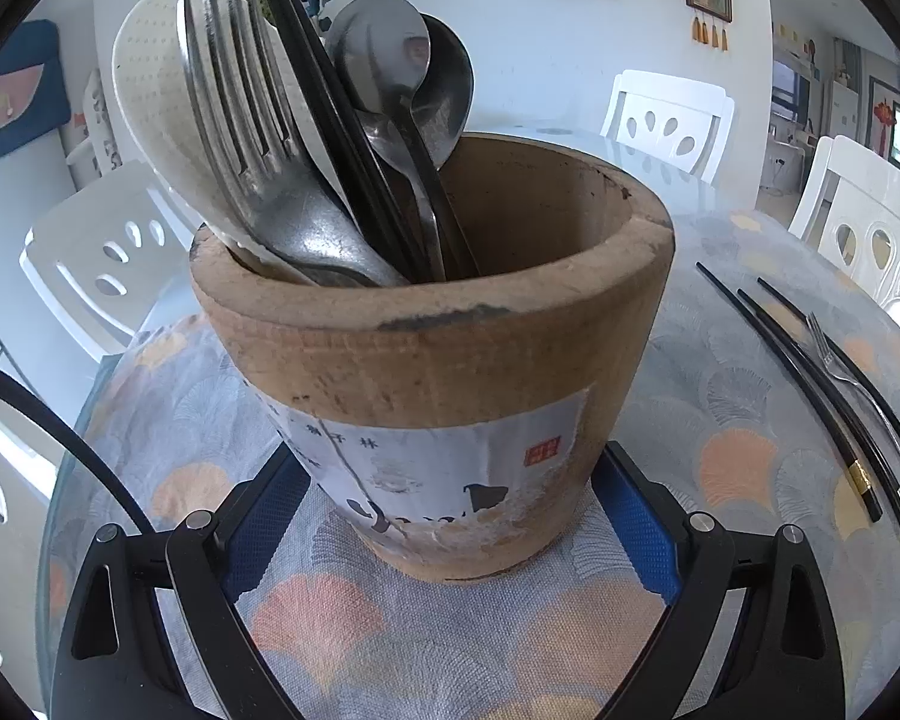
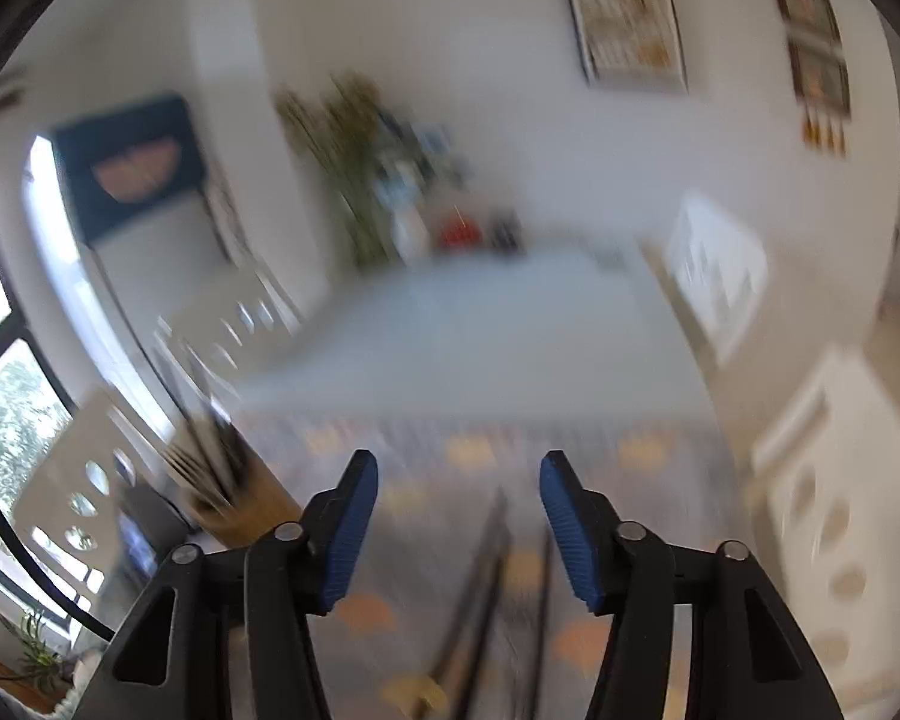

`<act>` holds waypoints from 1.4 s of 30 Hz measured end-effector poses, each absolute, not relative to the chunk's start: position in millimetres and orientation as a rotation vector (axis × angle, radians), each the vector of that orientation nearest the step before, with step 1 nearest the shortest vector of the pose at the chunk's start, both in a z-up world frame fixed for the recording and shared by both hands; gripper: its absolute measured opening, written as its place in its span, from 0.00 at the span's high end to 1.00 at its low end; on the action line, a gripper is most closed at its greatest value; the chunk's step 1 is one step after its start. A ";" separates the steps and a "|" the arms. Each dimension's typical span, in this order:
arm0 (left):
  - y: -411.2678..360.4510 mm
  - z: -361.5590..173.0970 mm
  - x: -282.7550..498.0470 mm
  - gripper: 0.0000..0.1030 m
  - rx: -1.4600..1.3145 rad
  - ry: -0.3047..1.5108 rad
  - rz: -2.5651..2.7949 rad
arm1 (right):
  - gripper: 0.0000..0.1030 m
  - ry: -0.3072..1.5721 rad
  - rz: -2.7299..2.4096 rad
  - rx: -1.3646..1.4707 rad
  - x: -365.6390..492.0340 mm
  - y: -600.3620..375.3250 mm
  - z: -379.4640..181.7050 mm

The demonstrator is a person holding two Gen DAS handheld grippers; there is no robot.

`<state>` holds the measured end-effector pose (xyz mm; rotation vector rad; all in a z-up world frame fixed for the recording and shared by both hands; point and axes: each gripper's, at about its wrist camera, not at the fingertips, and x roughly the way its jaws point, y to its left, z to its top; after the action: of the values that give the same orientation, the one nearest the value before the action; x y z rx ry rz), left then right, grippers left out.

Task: Organize utensils
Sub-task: 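Move the right gripper to the metal fork between the chopsticks and grasp it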

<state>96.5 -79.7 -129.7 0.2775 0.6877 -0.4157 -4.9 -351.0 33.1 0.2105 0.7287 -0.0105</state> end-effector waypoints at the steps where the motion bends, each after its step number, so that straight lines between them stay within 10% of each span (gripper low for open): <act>1: -80.2 -129.9 96.2 0.08 0.281 0.687 -0.413 | 0.72 0.779 -0.021 0.222 -1.2 -355.2 18.2; 13: -87.3 -131.4 94.0 0.08 0.311 0.684 -0.398 | 0.73 1.222 0.057 0.314 15.8 -373.1 -113.7; 42: -85.2 -129.5 97.2 0.08 0.285 0.693 -0.410 | 0.73 1.295 0.000 0.181 51.8 -366.8 -141.2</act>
<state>97.2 -85.2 -129.5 0.2854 0.6928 -0.4103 51.8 -366.8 -141.2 0.1809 1.2951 -0.0002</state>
